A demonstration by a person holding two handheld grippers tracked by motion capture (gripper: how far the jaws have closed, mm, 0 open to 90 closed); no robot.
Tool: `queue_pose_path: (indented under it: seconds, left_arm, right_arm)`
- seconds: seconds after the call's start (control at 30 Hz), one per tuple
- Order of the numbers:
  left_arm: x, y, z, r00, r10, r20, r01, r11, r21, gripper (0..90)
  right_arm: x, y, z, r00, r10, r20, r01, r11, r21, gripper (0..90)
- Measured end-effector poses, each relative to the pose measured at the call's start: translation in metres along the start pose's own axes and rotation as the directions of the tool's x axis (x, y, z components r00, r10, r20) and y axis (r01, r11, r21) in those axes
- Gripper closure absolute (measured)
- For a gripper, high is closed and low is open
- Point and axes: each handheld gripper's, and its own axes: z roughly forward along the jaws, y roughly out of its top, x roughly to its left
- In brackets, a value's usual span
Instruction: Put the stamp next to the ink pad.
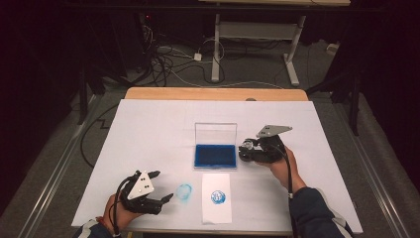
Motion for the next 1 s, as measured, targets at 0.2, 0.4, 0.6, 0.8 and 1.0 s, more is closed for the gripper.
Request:
queue_pose_path:
  seconds: [0.2,0.4,0.6,0.8,1.0]
  left_arm:
    - [-0.0006,0.0004,-0.0003,1.0,0.004,-0.008,-0.004,1.0,-0.004,16.2]
    - [-0.001,0.0008,0.0006,0.9999,0.01,-0.005,-0.01,1.0,0.001,16.1]
    - [-0.0011,0.0009,0.0006,0.9999,0.011,-0.002,-0.011,0.9999,0.0,16.1]
    - [-0.0013,0.0014,0.0004,0.9999,0.015,0.0,-0.015,0.9999,-0.003,16.1]
    - [-0.0019,0.0017,0.0008,0.9998,0.017,0.006,-0.017,0.9998,-0.001,16.1]
  right_arm:
    - [0.001,-0.001,0.0025,0.9999,0.006,-0.008,-0.006,1.0,0.008,56.8]
    - [0.0023,-0.0035,0.007,0.9999,0.004,-0.01,-0.004,1.0,0.023,56.8]
    - [0.0013,-0.0059,0.0093,0.9997,0.019,-0.015,-0.018,0.999,0.032,56.5]
    - [-0.0005,-0.0066,0.0081,0.9993,0.037,-0.003,-0.037,0.999,0.028,53.5]
    - [0.0006,-0.0044,0.0036,0.9993,0.025,0.028,-0.026,1.0,0.017,46.5]
